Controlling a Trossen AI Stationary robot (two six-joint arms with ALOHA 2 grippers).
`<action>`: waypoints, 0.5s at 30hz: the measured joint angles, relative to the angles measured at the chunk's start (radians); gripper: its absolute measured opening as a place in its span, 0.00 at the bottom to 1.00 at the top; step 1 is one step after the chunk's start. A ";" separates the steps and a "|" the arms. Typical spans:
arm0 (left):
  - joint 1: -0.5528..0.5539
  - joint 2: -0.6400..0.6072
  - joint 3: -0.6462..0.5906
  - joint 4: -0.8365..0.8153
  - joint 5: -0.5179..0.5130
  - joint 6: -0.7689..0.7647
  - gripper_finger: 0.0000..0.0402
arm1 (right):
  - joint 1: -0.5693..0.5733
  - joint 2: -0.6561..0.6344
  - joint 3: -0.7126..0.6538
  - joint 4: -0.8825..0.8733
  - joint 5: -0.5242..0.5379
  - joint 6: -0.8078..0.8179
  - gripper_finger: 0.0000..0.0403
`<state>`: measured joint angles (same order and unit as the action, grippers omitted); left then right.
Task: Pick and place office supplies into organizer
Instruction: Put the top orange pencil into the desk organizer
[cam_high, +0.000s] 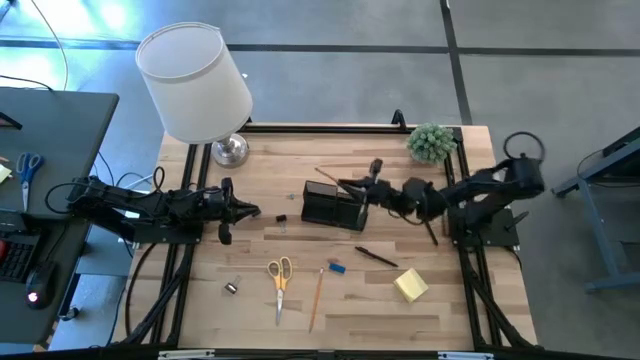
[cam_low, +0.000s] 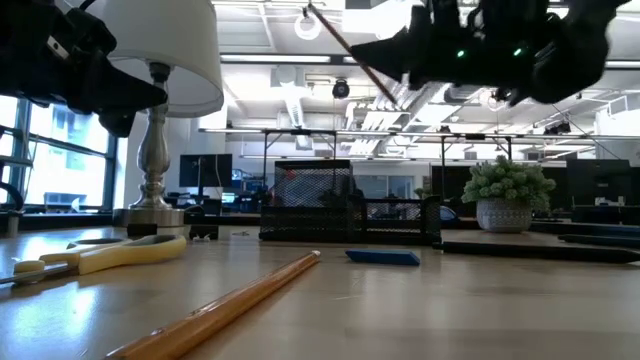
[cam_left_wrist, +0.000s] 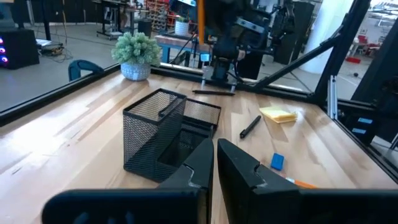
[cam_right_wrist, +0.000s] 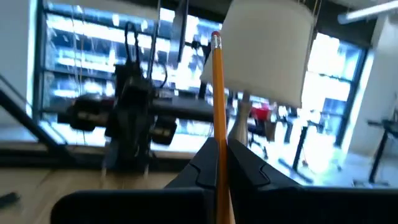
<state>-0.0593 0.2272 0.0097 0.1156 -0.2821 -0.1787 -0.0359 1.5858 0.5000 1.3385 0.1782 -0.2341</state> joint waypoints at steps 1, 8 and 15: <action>0.000 0.000 0.000 -0.001 0.000 0.000 0.03 | -0.023 0.029 0.010 0.035 -0.030 0.007 0.01; 0.000 0.000 0.000 -0.013 -0.021 -0.001 0.03 | -0.112 0.251 0.189 0.072 -0.207 0.091 0.01; 0.000 0.000 0.000 -0.051 0.000 -0.012 0.03 | -0.115 0.397 0.360 -0.007 -0.257 0.096 0.02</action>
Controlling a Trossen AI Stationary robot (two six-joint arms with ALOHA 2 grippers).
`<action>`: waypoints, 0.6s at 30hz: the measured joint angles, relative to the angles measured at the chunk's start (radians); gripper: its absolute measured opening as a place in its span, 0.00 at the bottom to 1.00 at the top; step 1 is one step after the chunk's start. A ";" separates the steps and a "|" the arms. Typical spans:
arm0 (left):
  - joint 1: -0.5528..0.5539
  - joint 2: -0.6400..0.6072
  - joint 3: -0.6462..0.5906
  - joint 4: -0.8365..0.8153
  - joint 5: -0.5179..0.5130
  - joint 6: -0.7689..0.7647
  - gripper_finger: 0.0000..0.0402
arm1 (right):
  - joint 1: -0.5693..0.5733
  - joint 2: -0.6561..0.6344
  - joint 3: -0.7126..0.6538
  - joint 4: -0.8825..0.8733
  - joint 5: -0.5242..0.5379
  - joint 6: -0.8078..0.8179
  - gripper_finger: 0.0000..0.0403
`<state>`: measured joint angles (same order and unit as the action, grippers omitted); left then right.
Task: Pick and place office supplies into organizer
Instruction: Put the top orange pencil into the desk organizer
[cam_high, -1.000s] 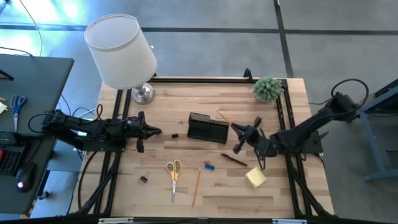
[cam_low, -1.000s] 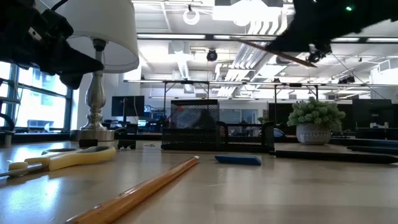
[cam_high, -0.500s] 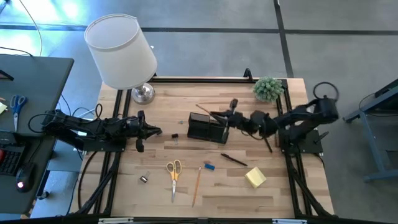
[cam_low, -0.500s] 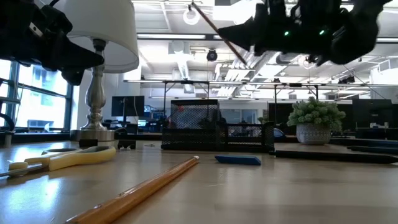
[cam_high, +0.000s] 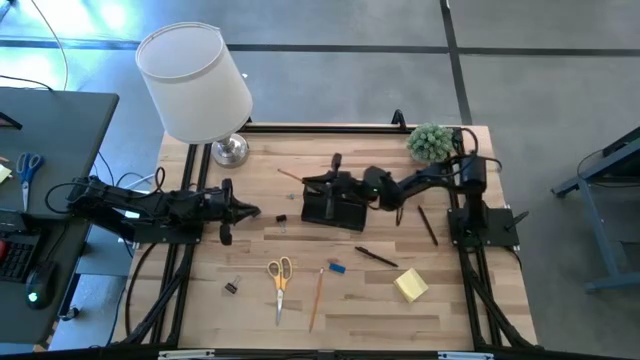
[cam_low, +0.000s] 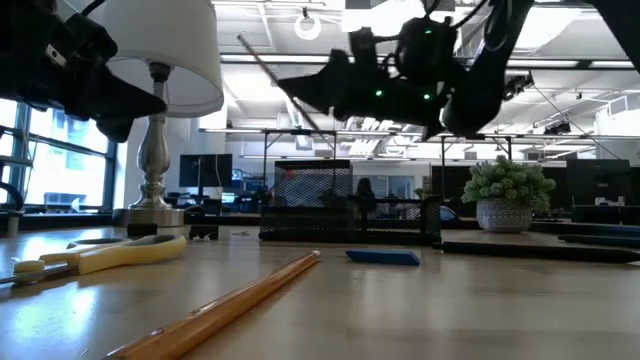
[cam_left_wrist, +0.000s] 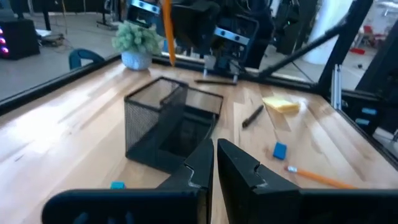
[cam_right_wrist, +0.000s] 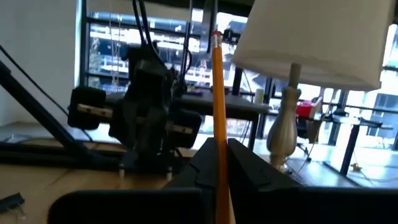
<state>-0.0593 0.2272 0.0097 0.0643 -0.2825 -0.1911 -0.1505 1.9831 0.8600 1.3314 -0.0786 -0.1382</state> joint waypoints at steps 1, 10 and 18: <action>0.000 0.000 0.000 -0.008 0.001 0.000 0.03 | 0.000 0.007 0.008 -0.010 0.000 0.002 0.02; 0.000 0.006 0.000 -0.009 0.013 -0.016 0.03 | -0.004 0.016 -0.001 -0.081 0.036 0.048 0.03; 0.000 0.006 0.000 -0.010 0.013 -0.016 0.03 | -0.020 0.016 -0.039 -0.111 0.052 0.053 0.02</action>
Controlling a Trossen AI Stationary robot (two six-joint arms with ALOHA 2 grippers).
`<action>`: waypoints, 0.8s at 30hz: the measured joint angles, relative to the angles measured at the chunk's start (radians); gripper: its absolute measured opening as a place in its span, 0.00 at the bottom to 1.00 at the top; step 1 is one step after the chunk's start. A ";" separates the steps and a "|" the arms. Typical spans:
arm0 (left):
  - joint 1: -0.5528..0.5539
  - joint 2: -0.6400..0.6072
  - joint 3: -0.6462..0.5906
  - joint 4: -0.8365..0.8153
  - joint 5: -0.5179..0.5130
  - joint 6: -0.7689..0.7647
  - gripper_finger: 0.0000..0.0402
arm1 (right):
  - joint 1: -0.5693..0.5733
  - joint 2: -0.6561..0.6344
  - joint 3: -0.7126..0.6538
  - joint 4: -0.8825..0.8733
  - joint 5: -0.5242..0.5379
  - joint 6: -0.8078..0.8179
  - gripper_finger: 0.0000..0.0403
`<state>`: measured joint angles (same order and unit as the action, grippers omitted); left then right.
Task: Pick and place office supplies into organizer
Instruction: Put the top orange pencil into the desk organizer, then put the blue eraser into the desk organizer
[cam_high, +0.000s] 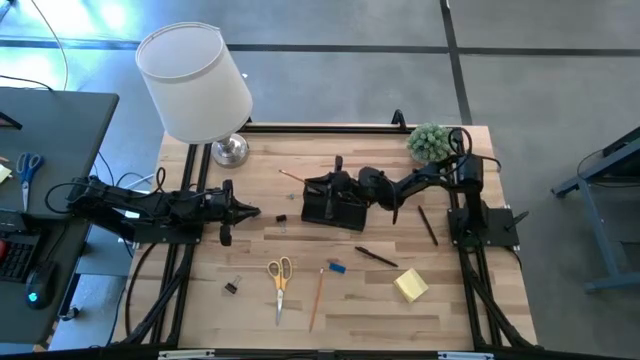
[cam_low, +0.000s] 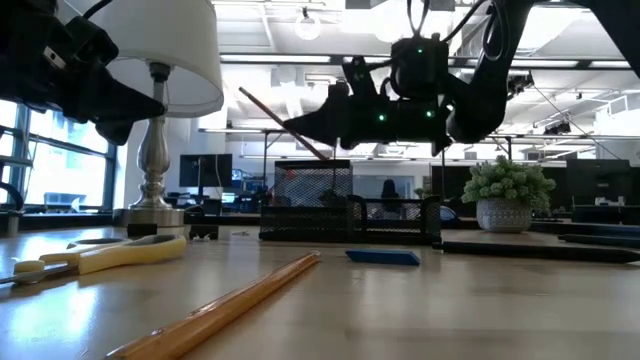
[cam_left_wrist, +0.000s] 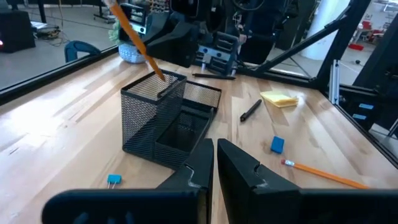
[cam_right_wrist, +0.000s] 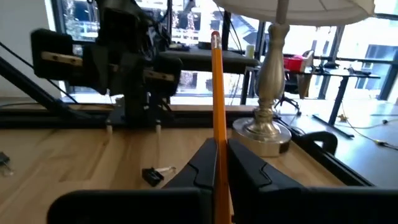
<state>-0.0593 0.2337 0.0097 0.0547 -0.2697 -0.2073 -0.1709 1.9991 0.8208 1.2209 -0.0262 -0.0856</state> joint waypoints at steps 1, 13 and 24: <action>0.000 0.000 0.000 0.000 0.000 0.000 0.03 | -0.001 0.000 -0.001 -0.005 0.004 0.000 0.02; 0.000 0.000 0.000 -0.001 0.012 -0.001 0.03 | 0.000 0.000 -0.001 -0.050 0.037 0.018 0.13; 0.000 0.000 0.000 -0.002 0.014 -0.001 0.03 | 0.000 0.000 -0.001 -0.051 0.038 0.017 0.15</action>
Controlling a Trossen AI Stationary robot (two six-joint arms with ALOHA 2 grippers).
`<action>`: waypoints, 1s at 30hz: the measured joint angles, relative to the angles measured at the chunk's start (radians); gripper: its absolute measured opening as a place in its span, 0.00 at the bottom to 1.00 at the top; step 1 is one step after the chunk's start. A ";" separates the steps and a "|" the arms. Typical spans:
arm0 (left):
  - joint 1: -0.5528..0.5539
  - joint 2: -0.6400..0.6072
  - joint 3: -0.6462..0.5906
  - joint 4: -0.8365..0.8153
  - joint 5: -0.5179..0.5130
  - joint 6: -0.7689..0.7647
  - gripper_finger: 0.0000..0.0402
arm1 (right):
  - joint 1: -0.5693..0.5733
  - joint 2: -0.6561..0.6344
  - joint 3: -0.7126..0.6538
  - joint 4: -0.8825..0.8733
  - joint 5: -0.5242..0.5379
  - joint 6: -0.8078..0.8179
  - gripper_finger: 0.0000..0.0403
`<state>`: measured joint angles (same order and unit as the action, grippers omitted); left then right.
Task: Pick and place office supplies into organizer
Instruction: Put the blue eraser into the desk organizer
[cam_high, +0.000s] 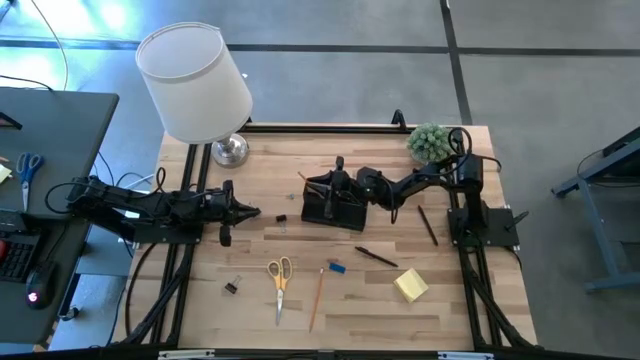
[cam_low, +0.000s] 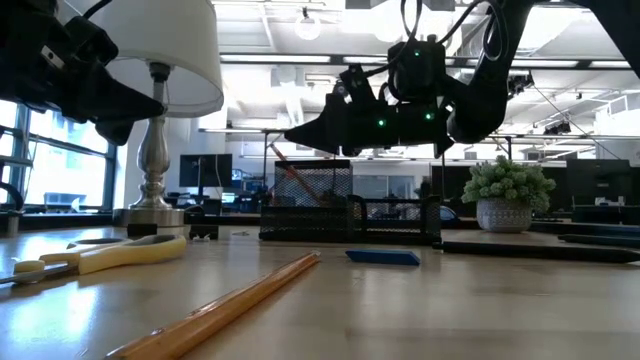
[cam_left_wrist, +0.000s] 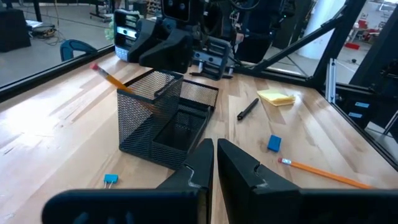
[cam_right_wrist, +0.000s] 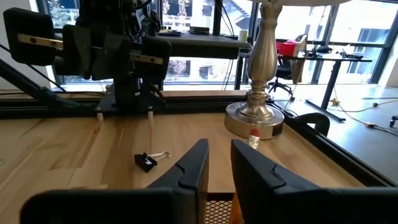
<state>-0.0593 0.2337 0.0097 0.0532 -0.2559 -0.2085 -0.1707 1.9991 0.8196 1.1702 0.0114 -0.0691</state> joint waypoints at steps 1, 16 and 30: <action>0.000 0.000 0.000 0.000 0.000 0.000 0.03 | 0.000 -0.001 0.000 0.000 0.000 -0.001 0.14; 0.000 0.007 0.000 -0.001 0.012 0.001 0.03 | 0.121 -0.380 0.000 -0.590 0.114 -0.092 0.13; 0.000 0.033 0.000 0.005 0.001 -0.024 0.03 | 0.507 -0.364 0.000 -0.904 0.417 0.293 0.11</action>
<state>-0.0593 0.2665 0.0097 0.0578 -0.2549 -0.2323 0.3363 1.6352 0.8196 0.2665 0.4287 0.2238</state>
